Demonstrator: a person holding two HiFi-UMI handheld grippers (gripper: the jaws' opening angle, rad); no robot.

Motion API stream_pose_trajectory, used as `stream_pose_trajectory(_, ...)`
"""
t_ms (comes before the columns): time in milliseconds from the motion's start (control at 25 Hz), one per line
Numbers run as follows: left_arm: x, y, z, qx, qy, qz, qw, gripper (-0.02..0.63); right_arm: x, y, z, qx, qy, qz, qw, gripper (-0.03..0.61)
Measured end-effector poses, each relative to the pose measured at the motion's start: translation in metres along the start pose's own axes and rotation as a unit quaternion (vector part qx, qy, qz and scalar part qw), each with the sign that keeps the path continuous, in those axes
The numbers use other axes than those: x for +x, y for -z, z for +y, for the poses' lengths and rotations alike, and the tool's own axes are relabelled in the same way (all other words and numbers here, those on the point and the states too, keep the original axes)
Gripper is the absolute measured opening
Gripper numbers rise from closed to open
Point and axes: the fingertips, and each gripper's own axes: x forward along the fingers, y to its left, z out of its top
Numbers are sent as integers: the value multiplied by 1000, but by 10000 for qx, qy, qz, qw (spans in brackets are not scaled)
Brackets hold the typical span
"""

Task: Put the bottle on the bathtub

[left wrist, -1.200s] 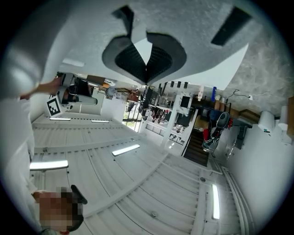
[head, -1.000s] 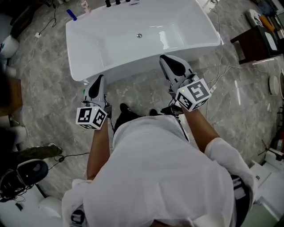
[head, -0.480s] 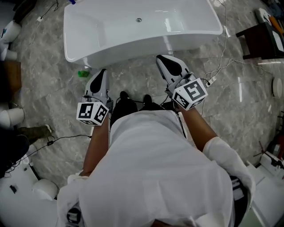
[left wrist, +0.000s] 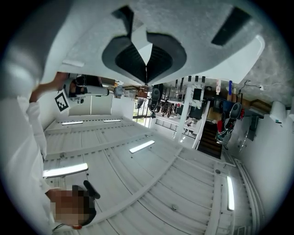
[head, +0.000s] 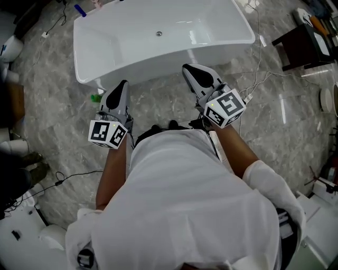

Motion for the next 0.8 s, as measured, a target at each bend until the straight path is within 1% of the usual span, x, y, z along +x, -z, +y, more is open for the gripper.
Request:
stream_pose_trajectory(200,-6,0,2,11,-122,2,9999,17,1,1,9,-55,-121,46,9999,14)
stream_pose_trajectory(320,-5,4,2,26,-192,26,9998,17,1,8,6,13,-174,78,9998,14)
stream_pose_trajectory(560,-12,13,5,-196,-424,44,9989,17,6,9,6,156,-198,-30,9997,14)
stream_pose_trajectory(800,7,20,-5,-234,-375,156,9989,17,6,12,-10,138,-241,31,9996,14)
